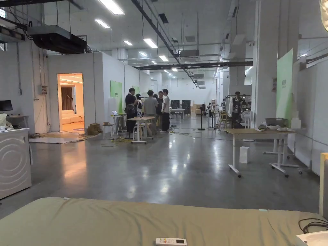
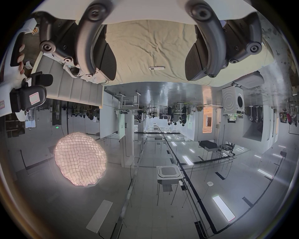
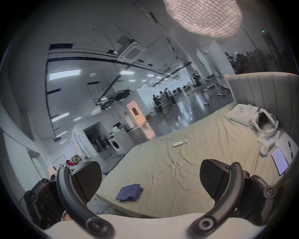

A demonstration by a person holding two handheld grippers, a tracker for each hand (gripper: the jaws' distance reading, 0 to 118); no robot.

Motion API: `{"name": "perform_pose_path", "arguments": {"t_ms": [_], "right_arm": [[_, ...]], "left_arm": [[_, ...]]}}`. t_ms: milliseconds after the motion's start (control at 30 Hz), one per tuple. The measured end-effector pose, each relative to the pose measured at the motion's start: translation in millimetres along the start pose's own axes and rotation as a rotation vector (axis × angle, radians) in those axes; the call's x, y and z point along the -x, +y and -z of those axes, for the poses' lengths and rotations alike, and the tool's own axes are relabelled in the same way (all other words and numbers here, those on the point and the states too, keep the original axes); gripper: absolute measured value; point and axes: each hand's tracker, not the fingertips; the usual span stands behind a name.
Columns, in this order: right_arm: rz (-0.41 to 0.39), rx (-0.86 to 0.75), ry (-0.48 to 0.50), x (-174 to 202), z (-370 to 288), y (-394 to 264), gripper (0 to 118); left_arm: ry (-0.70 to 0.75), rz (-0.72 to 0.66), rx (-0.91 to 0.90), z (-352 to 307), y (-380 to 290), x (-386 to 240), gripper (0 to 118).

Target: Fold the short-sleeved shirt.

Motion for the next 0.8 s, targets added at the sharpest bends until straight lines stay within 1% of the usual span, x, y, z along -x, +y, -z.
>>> {"name": "perform_pose_path", "arguments": {"t_ms": [67,100,167,233,267,367,433,467,500,533,600,733,767,800], "right_arm": [[0.019,0.034,-0.053,3,3,3,118],[0.036,0.038,-0.056,2,5,4,118],[0.058,0.040,-0.048,-4,7,5,118],[0.089,0.039,-0.007,-12,8,6,118],[0.092,0.035,-0.011,-15,8,6,118],[0.089,-0.021,-0.052,-20,7,6,117],[0.095,-0.032,-0.111,-21,8,9,117],[0.079,-0.023,-0.138,-22,9,10,117],[0.062,-0.043,-0.133,-24,9,10,118],[0.021,-0.078,-0.151,-25,9,9,118],[-0.030,-0.128,-0.162,-28,9,6,118],[-0.188,-0.194,-0.125,-29,5,-4,118],[-0.213,-0.212,-0.101,-30,4,-6,118],[-0.248,-0.205,-0.105,-29,4,-7,118]], "left_arm": [[0.006,0.013,-0.005,2,-3,0,91],[0.009,0.016,0.000,3,-3,0,91],[0.016,0.008,0.010,3,-4,0,91],[0.008,0.000,0.011,3,-4,1,91],[0.007,-0.002,0.010,3,-4,1,91],[0.006,0.004,0.006,3,-3,1,91],[0.003,0.012,0.006,3,-3,0,91],[0.001,0.013,0.004,3,-3,-1,91],[-0.001,0.013,0.003,4,-3,-2,91],[-0.006,0.012,0.000,4,-2,-2,91],[-0.015,0.012,-0.003,3,-1,-4,91],[-0.023,0.020,-0.004,4,1,-8,91],[-0.024,0.018,-0.003,4,0,-9,91],[-0.027,0.014,0.000,4,-1,-10,91]]}}
